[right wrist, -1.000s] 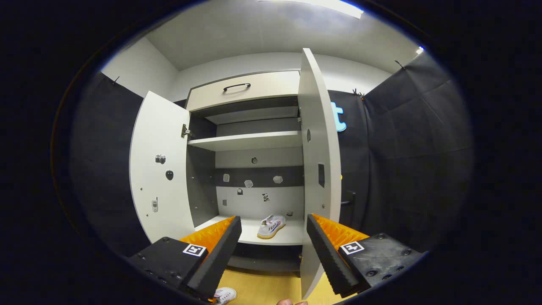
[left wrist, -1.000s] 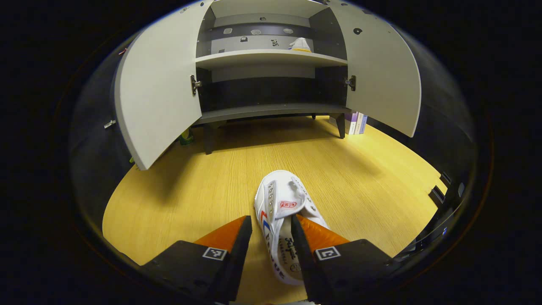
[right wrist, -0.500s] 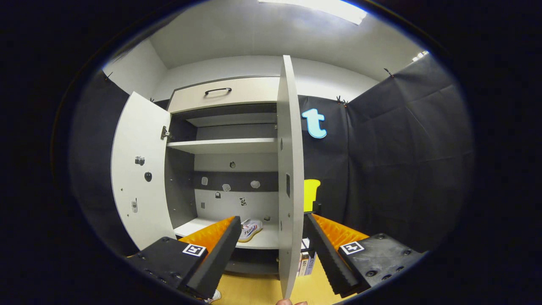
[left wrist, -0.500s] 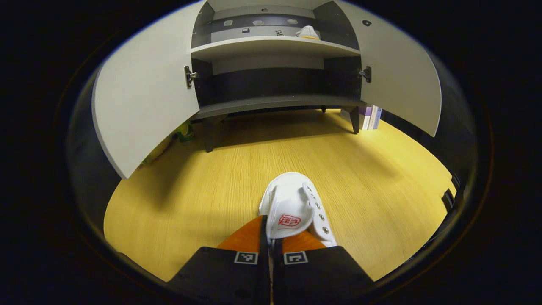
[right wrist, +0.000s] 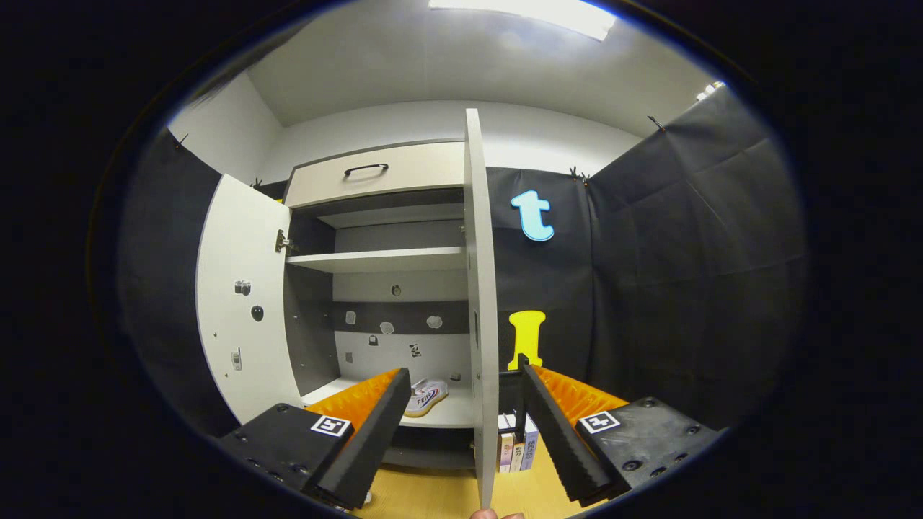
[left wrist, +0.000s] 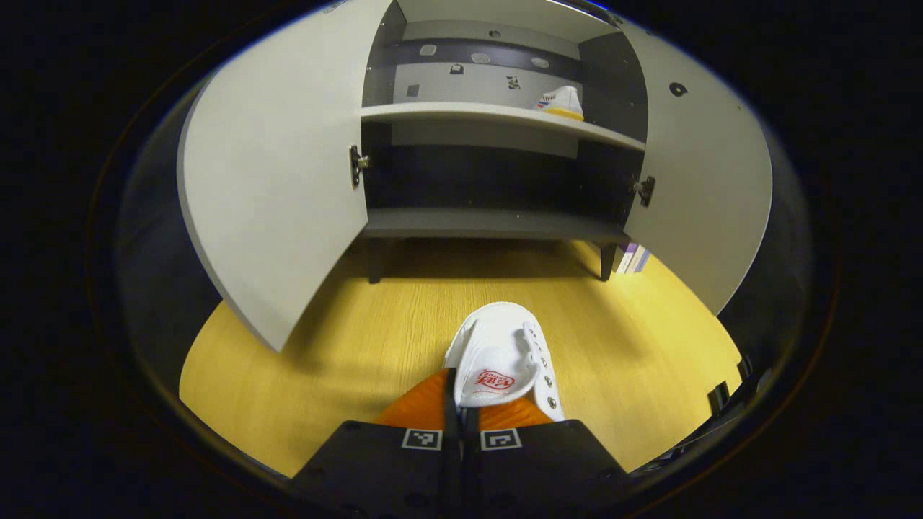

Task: Grab one shoe with the right hand and put it into the shoe cabinet, grab the other shoe with the left hand and put it into the shoe cabinet; then close the right door with the right hand and the left door with the left hand.

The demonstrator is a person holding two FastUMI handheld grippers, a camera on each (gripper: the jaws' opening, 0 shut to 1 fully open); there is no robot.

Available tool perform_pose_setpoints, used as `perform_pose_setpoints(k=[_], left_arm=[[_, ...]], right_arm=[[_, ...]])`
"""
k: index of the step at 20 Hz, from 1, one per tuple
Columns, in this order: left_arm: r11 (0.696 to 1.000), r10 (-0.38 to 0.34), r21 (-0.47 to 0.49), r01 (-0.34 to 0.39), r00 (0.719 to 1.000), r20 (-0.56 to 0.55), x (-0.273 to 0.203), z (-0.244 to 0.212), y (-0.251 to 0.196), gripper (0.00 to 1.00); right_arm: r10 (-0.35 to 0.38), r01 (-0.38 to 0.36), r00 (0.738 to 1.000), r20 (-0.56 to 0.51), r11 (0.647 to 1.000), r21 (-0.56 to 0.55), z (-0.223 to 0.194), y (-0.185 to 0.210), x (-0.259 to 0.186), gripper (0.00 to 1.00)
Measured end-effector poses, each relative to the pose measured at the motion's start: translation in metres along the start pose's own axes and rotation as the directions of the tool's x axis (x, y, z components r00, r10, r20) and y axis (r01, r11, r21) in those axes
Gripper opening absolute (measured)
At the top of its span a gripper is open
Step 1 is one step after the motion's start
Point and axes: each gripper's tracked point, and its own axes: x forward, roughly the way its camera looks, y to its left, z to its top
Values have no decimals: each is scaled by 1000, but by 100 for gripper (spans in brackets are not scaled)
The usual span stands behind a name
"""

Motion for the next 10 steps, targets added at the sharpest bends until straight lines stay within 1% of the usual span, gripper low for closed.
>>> perform_pose_setpoints(k=[4,6,10], left_arm=[[999,45,-21,-44,998,47,-32,67,-3,5],[997,57,-47,-54,995,76,-43,107,-6,5],[995,68,-80,-56,985,156,-54,200,-11,5]], right_arm=[[6,-2,997,-73,999,49,-16,-14,-6,99],[32,-26,994,-104,998,60,-24,-15,-10,98],[28,-25,989,-145,999,25,-40,-25,-16,98]])
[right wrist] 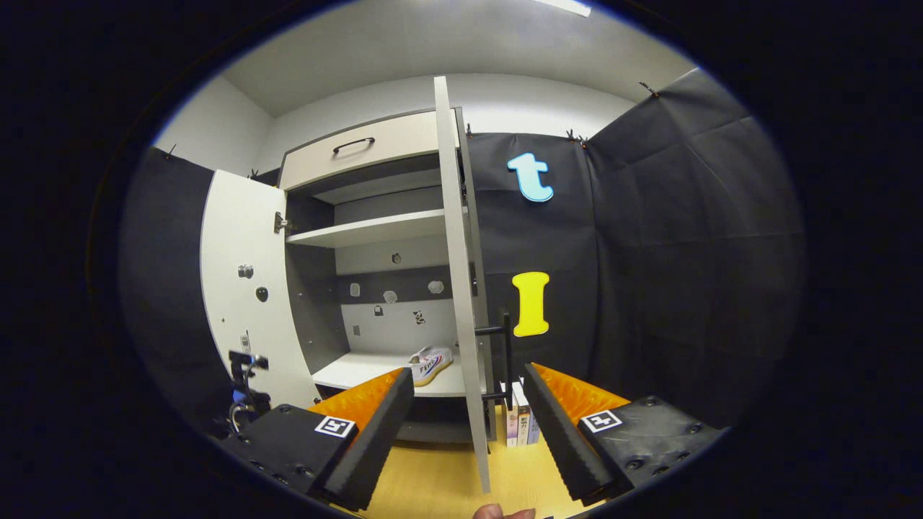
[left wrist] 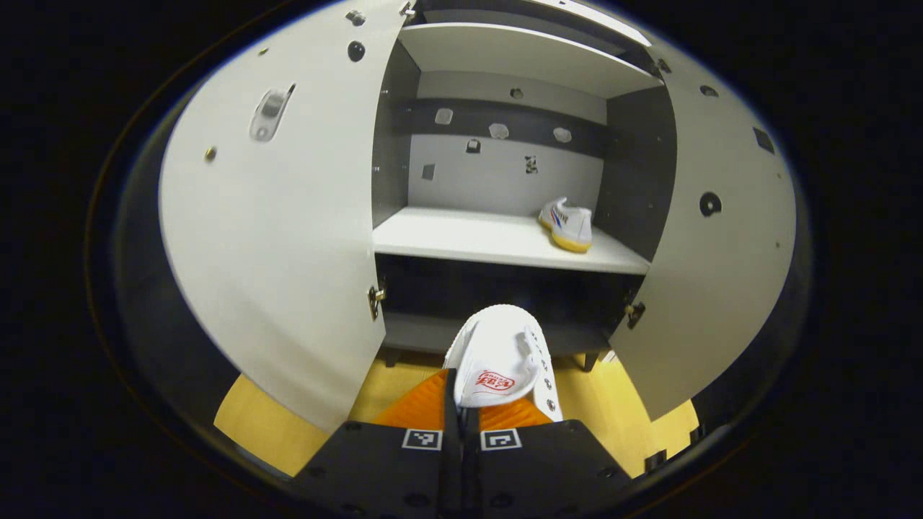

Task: Grab one shoe with the right hand and put it into the shoe cabinet, grab the other shoe with the left hand and put it into the shoe cabinet; then close the right door with the right hand and the left door with the left hand.

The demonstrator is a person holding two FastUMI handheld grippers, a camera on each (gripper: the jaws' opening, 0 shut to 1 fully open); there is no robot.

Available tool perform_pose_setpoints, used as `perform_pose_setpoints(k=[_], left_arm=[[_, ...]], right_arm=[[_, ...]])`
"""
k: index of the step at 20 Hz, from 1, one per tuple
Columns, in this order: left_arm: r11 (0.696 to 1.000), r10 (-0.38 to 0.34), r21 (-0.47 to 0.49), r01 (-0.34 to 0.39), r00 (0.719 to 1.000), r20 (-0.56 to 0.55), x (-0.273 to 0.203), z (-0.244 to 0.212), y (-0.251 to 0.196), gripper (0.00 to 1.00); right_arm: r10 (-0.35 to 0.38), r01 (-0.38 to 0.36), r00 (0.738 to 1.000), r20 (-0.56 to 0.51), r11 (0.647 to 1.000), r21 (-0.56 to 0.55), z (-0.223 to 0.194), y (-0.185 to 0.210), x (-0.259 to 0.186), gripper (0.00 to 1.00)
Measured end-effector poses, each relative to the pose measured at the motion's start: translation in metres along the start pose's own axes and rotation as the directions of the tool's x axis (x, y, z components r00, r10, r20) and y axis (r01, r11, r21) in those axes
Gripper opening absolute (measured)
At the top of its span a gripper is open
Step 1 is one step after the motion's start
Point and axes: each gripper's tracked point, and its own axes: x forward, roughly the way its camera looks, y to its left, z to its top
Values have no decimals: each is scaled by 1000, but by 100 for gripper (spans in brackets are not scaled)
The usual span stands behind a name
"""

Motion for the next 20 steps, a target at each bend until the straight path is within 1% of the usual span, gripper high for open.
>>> perform_pose_setpoints(k=[2,5,8,9,13,17,18,20], left_arm=[[1000,14,0,-14,999,46,11,45,-4,5],[999,53,4,-53,993,108,36,105,-4,5],[998,69,-4,-69,989,129,67,147,-9,5],[998,69,-10,-68,990,127,80,158,-11,5],[995,93,18,-96,990,109,133,188,-9,5],[991,128,37,-130,990,61,189,196,-4,5],[990,131,43,-133,990,52,201,197,-2,5],[989,140,46,-141,990,25,226,195,1,5]], right_arm=[[8,-8,1000,-20,1000,-8,-8,3,-3,98],[16,-15,999,-35,999,32,-15,6,-7,98],[18,-17,998,-56,1000,12,-26,7,-7,98],[26,-25,998,-60,1000,17,-27,12,-6,98],[46,-43,996,-78,998,38,-36,30,-5,98],[52,-51,994,-93,999,15,-44,44,-2,98],[50,-49,994,-95,999,11,-44,45,-1,98],[20,-20,995,-96,1000,1,-46,42,2,98]])
